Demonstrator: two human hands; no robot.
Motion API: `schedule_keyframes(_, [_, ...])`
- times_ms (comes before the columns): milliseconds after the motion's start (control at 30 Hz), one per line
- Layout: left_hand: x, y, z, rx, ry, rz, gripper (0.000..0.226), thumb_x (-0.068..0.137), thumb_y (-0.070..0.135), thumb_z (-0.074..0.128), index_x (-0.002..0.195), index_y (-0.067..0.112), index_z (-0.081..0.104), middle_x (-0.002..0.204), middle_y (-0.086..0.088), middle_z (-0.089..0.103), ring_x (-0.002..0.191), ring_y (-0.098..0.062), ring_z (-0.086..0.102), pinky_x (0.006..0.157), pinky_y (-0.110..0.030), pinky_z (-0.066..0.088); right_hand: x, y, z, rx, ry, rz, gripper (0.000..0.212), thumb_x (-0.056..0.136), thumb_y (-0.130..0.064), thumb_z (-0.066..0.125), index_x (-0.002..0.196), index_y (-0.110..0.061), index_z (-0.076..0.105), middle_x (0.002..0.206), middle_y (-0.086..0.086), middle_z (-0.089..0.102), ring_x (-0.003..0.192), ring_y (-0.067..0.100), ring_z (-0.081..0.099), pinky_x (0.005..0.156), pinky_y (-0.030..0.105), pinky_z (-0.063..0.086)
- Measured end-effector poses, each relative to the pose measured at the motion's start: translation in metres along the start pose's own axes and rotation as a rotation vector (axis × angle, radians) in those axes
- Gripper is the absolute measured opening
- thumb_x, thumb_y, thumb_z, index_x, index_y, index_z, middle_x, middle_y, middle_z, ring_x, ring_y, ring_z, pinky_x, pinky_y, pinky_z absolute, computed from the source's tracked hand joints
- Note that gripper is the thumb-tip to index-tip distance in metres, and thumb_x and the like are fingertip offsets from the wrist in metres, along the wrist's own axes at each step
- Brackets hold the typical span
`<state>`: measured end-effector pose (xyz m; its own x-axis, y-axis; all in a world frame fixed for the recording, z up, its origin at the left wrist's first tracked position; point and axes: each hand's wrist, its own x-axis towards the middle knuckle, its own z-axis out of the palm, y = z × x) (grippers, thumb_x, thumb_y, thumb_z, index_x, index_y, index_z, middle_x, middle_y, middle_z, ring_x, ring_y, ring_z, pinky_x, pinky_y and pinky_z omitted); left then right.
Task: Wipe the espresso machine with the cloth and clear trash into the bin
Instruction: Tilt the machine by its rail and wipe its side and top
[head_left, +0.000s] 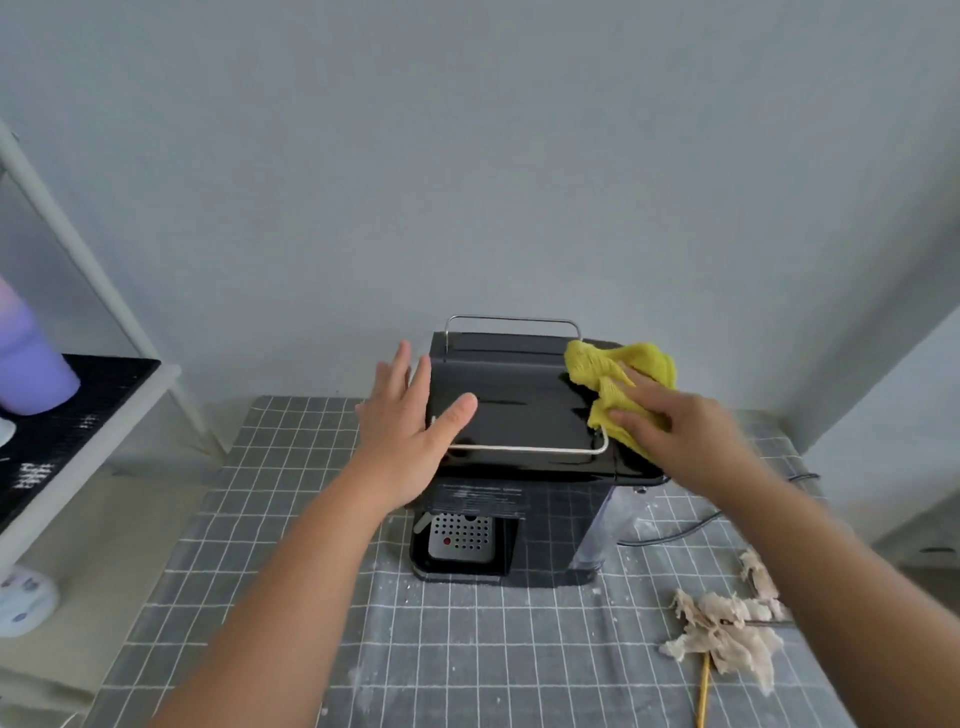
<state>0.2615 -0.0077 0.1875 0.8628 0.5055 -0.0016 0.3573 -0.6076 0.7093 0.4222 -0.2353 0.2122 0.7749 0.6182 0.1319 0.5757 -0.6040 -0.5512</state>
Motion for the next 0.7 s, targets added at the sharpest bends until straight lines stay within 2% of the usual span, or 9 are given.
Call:
schedule_keyframes(67, [0.007,0.011,0.003,0.265,0.012,-0.03,0.077,0.094,0.061,0.028,0.154,0.023,-0.002,0.158,0.012,-0.021,0.144,-0.018,-0.024,0.117,-0.055,-0.006,-0.034,0.005,0.018,0.12,0.121,0.012,0.044,0.091,-0.04,0.058,0.134,-0.036,0.053,0.126,-0.025,0.056,0.061,-0.015,0.035,0.068,0.018,0.042])
schedule_keyframes(133, [0.014,0.023,0.007,0.47,-0.021,-0.055,0.074,0.096,0.056,0.026,0.154,0.021,-0.006,0.158,0.007,-0.022,0.144,-0.022,-0.024,0.115,-0.057,-0.006,-0.061,0.003,0.039,0.211,0.17,-0.007,0.044,0.089,-0.046,0.053,0.132,-0.039,0.054,0.139,-0.034,0.04,0.074,-0.011,0.039,0.081,0.029,0.05])
schedule_keyframes(200, [0.02,0.036,0.012,0.557,-0.069,-0.058,0.076,0.096,0.058,0.022,0.153,0.02,-0.009,0.158,0.004,-0.022,0.144,-0.024,-0.025,0.114,-0.058,-0.006,-0.069,0.004,0.049,0.235,0.204,-0.025,0.041,0.09,-0.043,0.054,0.131,-0.039,0.055,0.143,-0.034,0.033,0.113,0.011,0.056,0.103,0.046,0.045])
schedule_keyframes(267, [0.026,0.049,0.018,0.585,-0.084,-0.04,0.076,0.095,0.061,0.017,0.153,0.02,-0.009,0.159,0.004,-0.021,0.145,-0.025,-0.023,0.113,-0.057,-0.007,-0.053,0.006,0.042,0.22,0.192,-0.023,0.038,0.093,-0.036,0.056,0.131,-0.036,0.057,0.144,-0.03,0.035,0.134,0.022,0.045,0.106,0.04,0.042])
schedule_keyframes(333, [0.031,0.058,0.025,0.617,-0.077,-0.015,0.076,0.094,0.063,0.013,0.153,0.02,-0.009,0.159,0.003,-0.02,0.145,-0.025,-0.022,0.114,-0.057,-0.007,-0.024,0.003,0.026,0.171,0.114,0.023,0.038,0.097,-0.035,0.051,0.135,-0.036,0.052,0.145,-0.02,0.043,0.128,0.024,0.05,0.095,0.029,0.042])
schedule_keyframes(433, [0.032,0.062,0.034,0.642,-0.1,0.021,0.076,0.092,0.066,0.009,0.153,0.023,-0.009,0.16,0.003,-0.018,0.145,-0.026,-0.022,0.115,-0.056,-0.007,0.031,-0.001,0.013,0.064,-0.008,0.149,0.042,0.1,-0.038,0.04,0.141,-0.03,0.043,0.125,0.008,0.06,0.116,0.033,0.054,0.084,0.031,0.04])
schedule_keyframes(567, [0.031,0.061,0.036,0.623,-0.098,0.031,0.078,0.09,0.068,0.008,0.152,0.026,-0.012,0.159,0.006,-0.019,0.145,-0.025,-0.022,0.117,-0.054,-0.006,0.099,0.001,0.016,0.05,-0.172,0.226,0.049,0.099,-0.041,0.038,0.141,-0.016,0.045,0.143,0.01,0.049,0.13,0.033,0.044,0.102,0.035,0.035])
schedule_keyframes(633, [0.031,0.06,0.036,0.617,-0.078,0.038,0.079,0.09,0.069,0.008,0.152,0.026,-0.013,0.159,0.006,-0.018,0.145,-0.024,-0.022,0.117,-0.053,-0.005,0.116,0.008,0.016,0.103,-0.2,0.255,0.042,0.098,-0.041,0.042,0.121,-0.01,0.061,0.117,0.01,0.062,0.111,0.03,0.055,0.089,0.032,0.04])
schedule_keyframes(700, [0.03,0.06,0.036,0.607,-0.048,0.041,0.08,0.089,0.069,0.008,0.152,0.025,-0.013,0.16,0.007,-0.018,0.146,-0.025,-0.02,0.118,-0.052,-0.003,0.112,0.011,0.011,0.25,-0.208,0.284,0.039,0.096,-0.041,0.047,0.1,-0.007,0.066,0.086,0.003,0.059,0.083,0.022,0.055,0.072,0.029,0.04])
